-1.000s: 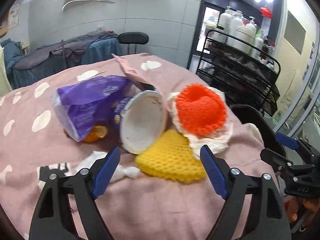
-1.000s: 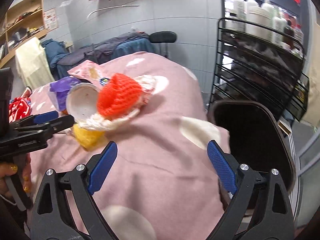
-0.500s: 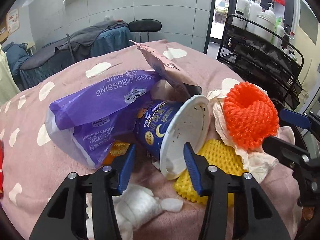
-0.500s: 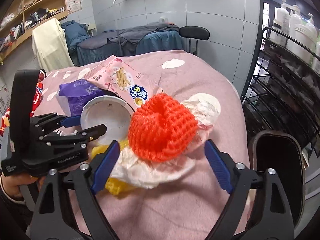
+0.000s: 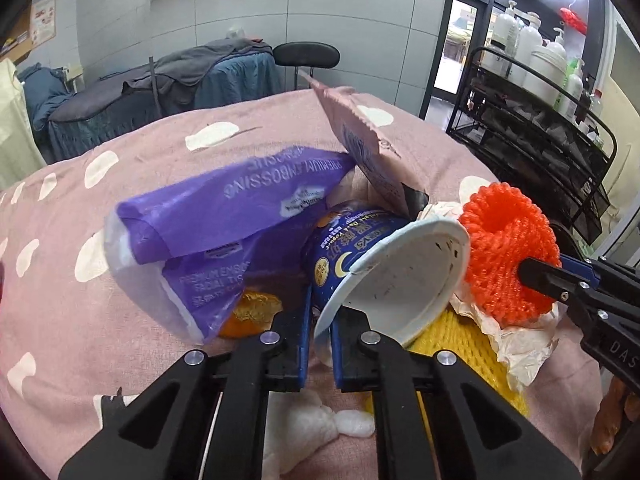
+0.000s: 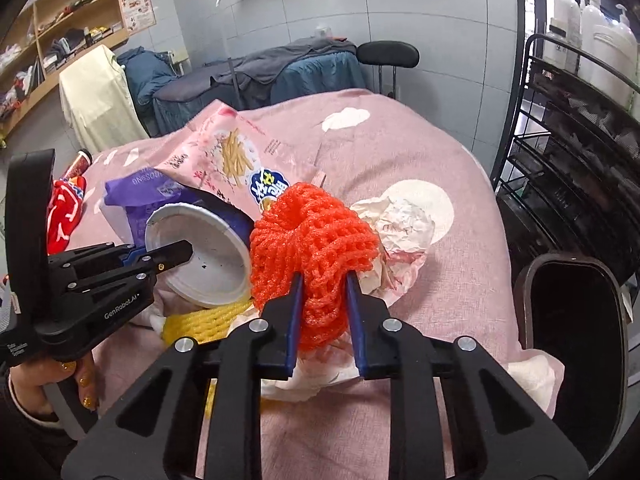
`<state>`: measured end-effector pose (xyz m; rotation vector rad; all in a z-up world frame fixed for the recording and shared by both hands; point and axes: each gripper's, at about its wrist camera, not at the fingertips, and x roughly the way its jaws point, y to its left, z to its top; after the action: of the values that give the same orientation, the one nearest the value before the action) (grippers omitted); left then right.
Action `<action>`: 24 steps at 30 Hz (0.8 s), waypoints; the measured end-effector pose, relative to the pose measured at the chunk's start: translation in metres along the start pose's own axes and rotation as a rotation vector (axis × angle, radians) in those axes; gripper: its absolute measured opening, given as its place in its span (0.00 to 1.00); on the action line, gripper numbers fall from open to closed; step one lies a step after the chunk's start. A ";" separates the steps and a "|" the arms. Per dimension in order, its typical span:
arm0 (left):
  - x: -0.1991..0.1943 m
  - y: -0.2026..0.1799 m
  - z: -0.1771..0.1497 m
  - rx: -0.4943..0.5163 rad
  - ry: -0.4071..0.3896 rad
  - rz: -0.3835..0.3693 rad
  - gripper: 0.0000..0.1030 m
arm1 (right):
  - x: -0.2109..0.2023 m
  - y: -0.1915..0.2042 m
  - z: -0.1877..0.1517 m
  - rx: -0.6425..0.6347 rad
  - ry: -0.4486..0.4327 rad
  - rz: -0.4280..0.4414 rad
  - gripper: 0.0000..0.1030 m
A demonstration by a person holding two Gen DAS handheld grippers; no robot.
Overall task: Collect trash
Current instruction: 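Grasp the orange foam net with the right tool while the left tool grasps the blue cup, then carry the orange foam net to the bin and open the right tool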
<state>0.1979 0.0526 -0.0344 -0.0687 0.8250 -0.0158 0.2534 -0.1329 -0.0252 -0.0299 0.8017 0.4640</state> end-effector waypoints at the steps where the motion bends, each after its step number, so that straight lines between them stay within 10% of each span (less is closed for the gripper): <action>1: -0.003 0.000 0.001 -0.002 -0.008 0.000 0.08 | -0.003 0.001 0.000 0.001 -0.009 -0.002 0.21; 24: -0.061 -0.016 -0.008 -0.032 -0.123 -0.130 0.08 | -0.089 -0.014 -0.027 0.055 -0.163 -0.038 0.20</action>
<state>0.1511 0.0392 0.0063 -0.1522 0.6964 -0.1200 0.1876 -0.1856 0.0160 0.0436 0.6527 0.4031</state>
